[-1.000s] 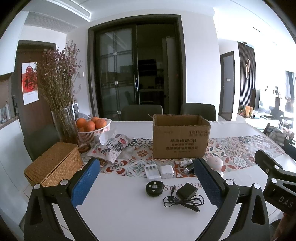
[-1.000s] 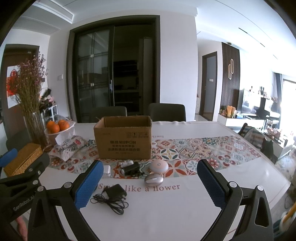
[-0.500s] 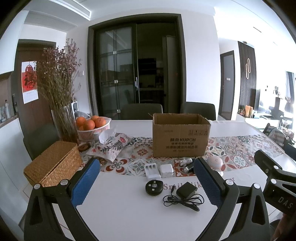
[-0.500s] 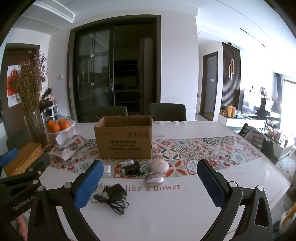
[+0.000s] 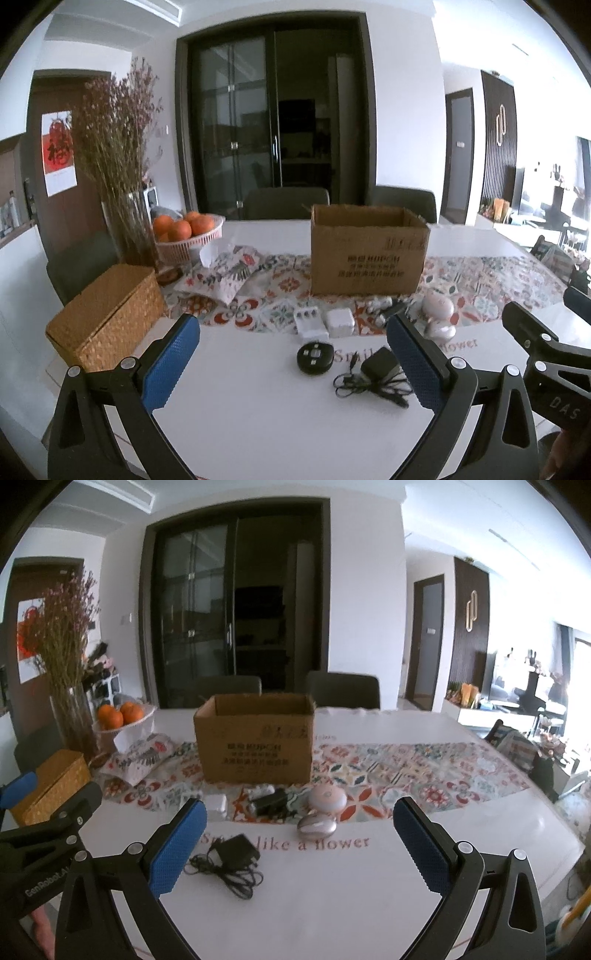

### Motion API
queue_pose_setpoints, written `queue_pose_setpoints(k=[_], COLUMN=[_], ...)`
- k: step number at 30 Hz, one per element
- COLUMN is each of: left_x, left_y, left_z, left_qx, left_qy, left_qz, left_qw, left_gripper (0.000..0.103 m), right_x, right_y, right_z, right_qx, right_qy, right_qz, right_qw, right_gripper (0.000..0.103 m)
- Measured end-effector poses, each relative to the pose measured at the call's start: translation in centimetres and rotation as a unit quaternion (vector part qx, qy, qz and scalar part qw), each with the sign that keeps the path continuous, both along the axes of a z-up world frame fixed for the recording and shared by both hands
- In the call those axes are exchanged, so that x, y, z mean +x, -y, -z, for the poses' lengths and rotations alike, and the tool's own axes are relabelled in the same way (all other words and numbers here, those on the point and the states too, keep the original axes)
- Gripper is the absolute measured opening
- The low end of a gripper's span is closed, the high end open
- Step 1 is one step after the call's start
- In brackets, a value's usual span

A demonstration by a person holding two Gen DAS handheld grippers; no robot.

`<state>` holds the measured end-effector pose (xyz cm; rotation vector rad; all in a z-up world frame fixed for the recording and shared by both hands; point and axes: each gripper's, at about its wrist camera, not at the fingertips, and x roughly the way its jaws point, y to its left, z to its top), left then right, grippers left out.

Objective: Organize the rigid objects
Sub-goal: 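Grasp the black round puck with the left gripper while the right gripper grasps the black power adapter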

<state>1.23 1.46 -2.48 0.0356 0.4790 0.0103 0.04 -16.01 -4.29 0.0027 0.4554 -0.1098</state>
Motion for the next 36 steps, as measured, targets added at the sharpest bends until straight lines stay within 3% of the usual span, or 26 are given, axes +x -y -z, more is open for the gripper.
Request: queue_pose_setpoints(k=[8,18,26,36], left_x=[1.9,5.8,8.9,12.4], left_y=[-0.7,-1.0,-0.8,-0.1], left_z=[2.9,6.7,9.5,11.8], left_qx=[0.01,0.023,0.044,0.067], left_qy=[-0.052,-0.118,-0.154,-0.178], left_qz=[-0.005,0.023,0.064,0.137], left_qw=[0.9986,0.9925,0.9851,0.9722], left_gripper=[0.103,0.101,0.098,0.098], right_x=[2.6,6.7,10.5,13.6], right_y=[-0.9,-1.8,-2.4,-3.1], right_z=[3.3,6.7,9.5,12.4], right_qx=[0.003,0.0,-0.007,-0.001], right_qy=[-0.062,-0.128,-0.174,-0.22], right_qz=[-0.027,-0.054,-0.073,-0.112], right_qw=[0.998,0.99,0.982,0.969], right_gripper=[0.102,0.102,0.101,0.089])
